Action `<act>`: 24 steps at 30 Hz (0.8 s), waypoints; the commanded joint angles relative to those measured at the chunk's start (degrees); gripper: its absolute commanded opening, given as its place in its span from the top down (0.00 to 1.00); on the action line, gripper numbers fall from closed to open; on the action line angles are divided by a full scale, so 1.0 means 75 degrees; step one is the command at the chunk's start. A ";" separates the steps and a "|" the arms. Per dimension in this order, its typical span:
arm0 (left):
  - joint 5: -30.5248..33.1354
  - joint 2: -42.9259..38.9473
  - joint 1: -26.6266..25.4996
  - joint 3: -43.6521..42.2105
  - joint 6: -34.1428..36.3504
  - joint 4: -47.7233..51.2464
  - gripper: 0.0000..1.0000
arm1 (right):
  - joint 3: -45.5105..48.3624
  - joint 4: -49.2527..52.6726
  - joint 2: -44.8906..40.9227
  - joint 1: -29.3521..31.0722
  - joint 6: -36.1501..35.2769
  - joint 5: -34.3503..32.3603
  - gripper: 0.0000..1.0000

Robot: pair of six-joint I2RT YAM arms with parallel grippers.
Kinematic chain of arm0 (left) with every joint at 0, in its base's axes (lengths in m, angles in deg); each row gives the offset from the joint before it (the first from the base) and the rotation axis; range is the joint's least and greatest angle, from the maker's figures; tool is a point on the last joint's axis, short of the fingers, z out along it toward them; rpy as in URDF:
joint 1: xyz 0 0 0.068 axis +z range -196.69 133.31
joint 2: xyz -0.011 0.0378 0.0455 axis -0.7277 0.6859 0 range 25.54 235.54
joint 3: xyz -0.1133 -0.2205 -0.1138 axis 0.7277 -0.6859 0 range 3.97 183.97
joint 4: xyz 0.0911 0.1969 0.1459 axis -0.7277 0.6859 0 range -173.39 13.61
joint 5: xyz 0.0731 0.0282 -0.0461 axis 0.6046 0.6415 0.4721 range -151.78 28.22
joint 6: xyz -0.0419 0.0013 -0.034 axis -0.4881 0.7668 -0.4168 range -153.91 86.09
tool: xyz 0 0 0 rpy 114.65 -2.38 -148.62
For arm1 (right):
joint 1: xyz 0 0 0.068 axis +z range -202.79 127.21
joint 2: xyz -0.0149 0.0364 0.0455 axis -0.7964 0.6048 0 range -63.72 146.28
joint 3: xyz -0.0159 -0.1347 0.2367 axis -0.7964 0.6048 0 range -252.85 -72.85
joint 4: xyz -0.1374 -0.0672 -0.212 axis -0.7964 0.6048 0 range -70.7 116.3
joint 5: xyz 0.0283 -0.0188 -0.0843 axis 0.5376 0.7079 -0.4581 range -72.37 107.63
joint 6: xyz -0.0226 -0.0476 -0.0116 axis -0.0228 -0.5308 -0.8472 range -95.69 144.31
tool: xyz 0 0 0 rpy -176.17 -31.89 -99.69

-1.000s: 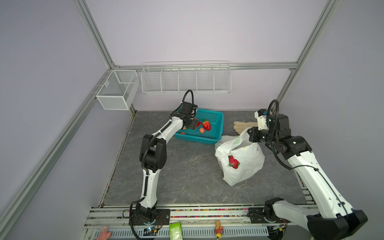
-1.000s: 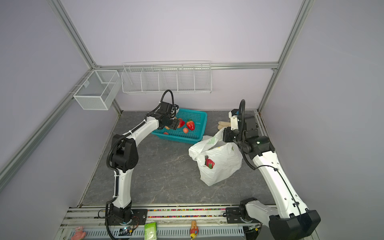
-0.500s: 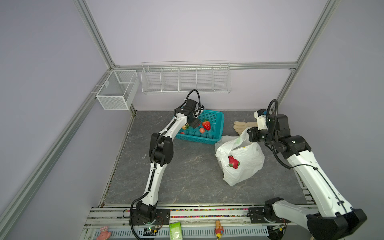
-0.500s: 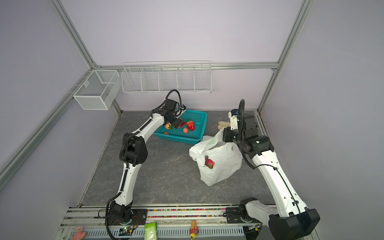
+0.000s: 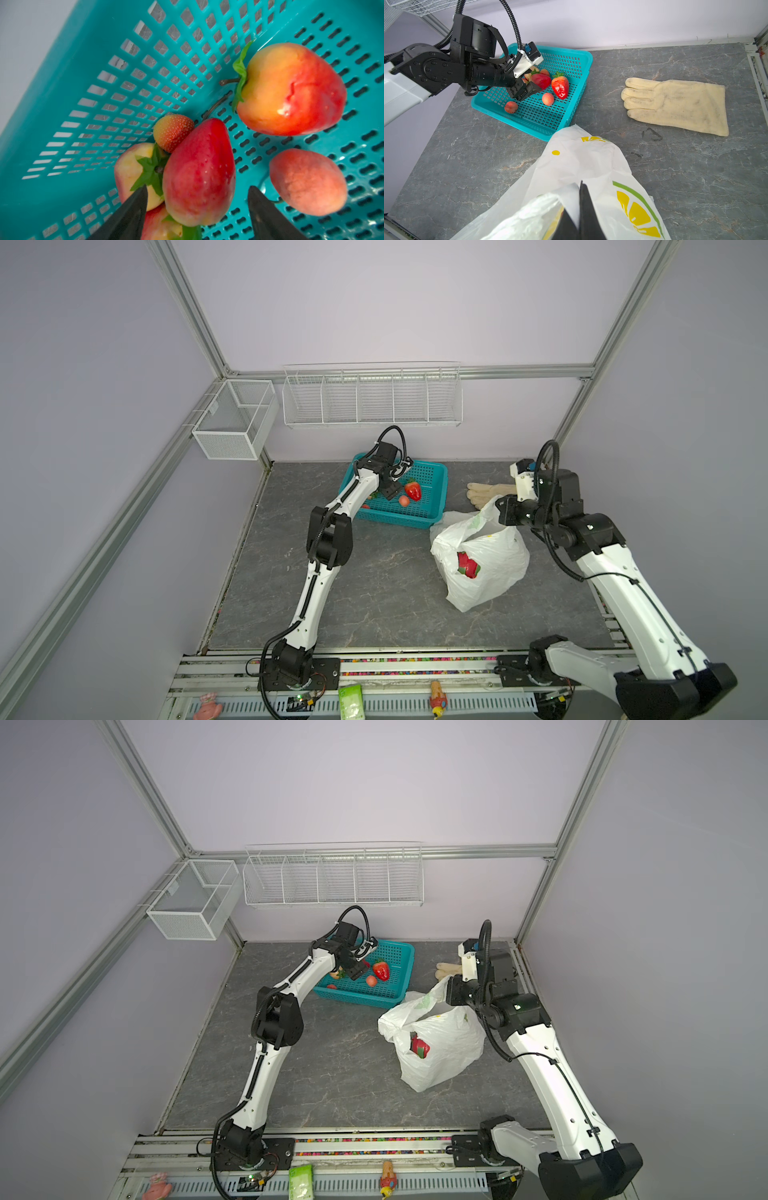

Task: Place the fake fruits into the plastic bag and tie a complex knot
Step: 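Grasp the red strawberry in the basket with the left gripper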

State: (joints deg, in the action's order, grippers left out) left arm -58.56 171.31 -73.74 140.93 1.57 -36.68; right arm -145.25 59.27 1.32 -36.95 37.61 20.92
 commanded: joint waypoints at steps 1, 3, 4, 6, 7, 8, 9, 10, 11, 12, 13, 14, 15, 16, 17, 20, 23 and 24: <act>-0.0020 0.0279 -0.0039 0.0274 0.0306 0.0178 0.24 | 0.0157 -0.0032 -0.0123 -0.0026 -0.0016 -0.0051 0.94; -0.0026 0.0330 -0.0045 0.0278 0.0336 0.0157 0.24 | 0.0172 -0.0043 -0.0105 -0.0032 -0.0014 -0.0069 0.94; -0.0008 0.0376 -0.0048 0.0306 0.0360 0.0154 0.24 | 0.0184 -0.0049 -0.0094 -0.0031 -0.0015 -0.0041 0.94; -0.0025 0.0420 -0.0051 0.0332 0.0392 0.0163 0.24 | 0.0209 -0.0065 -0.0093 -0.0035 -0.0015 -0.0040 0.94; -0.0033 0.0444 -0.0068 0.0344 0.0410 0.0166 0.24 | 0.0230 -0.0067 -0.0093 -0.0035 -0.0010 -0.0045 0.94; -0.0032 0.0470 -0.0062 0.0372 0.0445 0.0191 0.24 | 0.0236 -0.0063 -0.0093 -0.0026 -0.0012 -0.0040 0.94; 0.0004 0.0511 -0.0068 0.0401 0.0478 0.0204 0.23 | 0.0243 -0.0061 -0.0094 -0.0028 -0.0012 -0.0040 0.94; 0.0027 0.0535 -0.0079 0.0434 0.0512 0.0225 0.23 | 0.0255 -0.0059 -0.0093 -0.0030 -0.0013 -0.0059 0.94; 0.0036 0.0560 -0.0073 0.0441 0.0520 0.0228 0.23 | 0.0265 -0.0058 -0.0101 -0.0029 -0.0014 -0.0070 0.94; 0.0064 0.0579 -0.0074 0.0475 0.0519 0.0226 0.23 | 0.0266 -0.0057 -0.0105 -0.0029 -0.0014 -0.0075 0.94; 0.0086 0.0582 -0.0073 0.0488 0.0513 0.0229 0.25 | 0.0267 -0.0058 -0.0105 -0.0026 -0.0016 -0.0075 0.94; 0.0068 0.0570 -0.0073 0.0494 0.0501 0.0235 0.27 | 0.0281 -0.0060 -0.0108 -0.0026 -0.0009 -0.0080 0.94; 0.0086 0.0548 -0.0085 0.0495 0.0474 0.0247 0.31 | 0.0278 -0.0066 -0.0105 -0.0034 0.0005 -0.0075 0.94; 0.0103 0.0519 -0.0096 0.0496 0.0444 0.0270 0.35 | 0.0278 -0.0058 -0.0105 -0.0026 -0.0003 -0.0086 0.94; 0.0132 0.0476 -0.0112 0.0493 0.0410 0.0290 0.39 | 0.0278 -0.0067 -0.0105 -0.0033 0.0001 -0.0076 0.94; 0.0312 0.0269 -0.0183 0.0451 0.0185 0.0304 0.46 | 0.0301 -0.0102 -0.0093 -0.0025 0.0019 -0.0052 0.94; 0.0382 -0.0137 -0.0278 0.0208 -0.0239 0.0186 0.53 | 0.0309 -0.0136 -0.0079 -0.0027 0.0064 -0.0018 0.94; 0.0348 -0.0344 -0.0287 0.0063 -0.0396 0.0083 0.54 | 0.0295 -0.0134 -0.0082 -0.0031 0.0065 -0.0014 0.94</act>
State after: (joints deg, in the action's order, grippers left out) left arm -56.20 174.37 -75.05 142.11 1.40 -36.02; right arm -143.72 59.22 1.32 -36.95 37.74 20.68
